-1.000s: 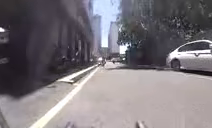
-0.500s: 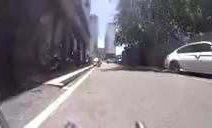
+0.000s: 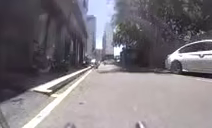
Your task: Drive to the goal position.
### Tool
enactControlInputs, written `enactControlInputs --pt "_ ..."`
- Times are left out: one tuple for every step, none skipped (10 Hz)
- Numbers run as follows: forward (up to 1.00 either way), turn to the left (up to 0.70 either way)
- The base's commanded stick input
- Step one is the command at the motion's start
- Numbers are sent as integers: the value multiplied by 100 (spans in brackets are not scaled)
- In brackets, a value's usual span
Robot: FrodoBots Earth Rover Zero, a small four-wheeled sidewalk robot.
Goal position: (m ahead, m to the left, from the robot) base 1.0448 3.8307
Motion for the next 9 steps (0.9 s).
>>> enactControlInputs --pt "70 0" --pt "70 0" --pt "70 0" --pt "70 0" --pt "70 0" --pt "70 0" --pt "70 0" --pt "70 0" --pt "70 0"
